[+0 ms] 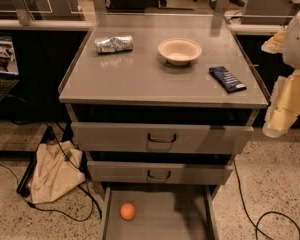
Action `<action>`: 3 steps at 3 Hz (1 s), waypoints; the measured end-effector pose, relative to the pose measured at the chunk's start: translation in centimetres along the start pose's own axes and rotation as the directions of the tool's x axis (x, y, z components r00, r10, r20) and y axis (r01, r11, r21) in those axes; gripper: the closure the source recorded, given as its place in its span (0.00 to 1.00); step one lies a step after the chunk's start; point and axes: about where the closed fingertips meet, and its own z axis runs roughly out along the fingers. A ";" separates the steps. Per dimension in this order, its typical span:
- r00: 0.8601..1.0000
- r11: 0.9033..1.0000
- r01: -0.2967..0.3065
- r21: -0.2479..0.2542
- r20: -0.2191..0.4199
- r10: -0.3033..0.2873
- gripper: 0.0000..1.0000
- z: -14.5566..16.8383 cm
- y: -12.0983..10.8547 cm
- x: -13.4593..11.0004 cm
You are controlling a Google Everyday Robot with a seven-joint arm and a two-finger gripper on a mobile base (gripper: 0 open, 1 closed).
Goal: Pick orange from bottom drawer and place on counter
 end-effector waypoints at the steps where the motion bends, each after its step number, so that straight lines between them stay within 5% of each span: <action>1: 1.000 1.000 0.000 0.000 0.000 0.000 0.00 0.0 0.0 0.0; 2: 0.999 0.999 -0.047 0.019 0.018 0.047 0.00 0.0 0.0 0.1; 3: 0.946 0.949 -0.314 0.032 0.092 0.310 0.00 1.7 0.3 2.2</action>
Offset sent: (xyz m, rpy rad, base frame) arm -0.0002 -0.0052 -0.0062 0.0835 -0.0327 -0.1411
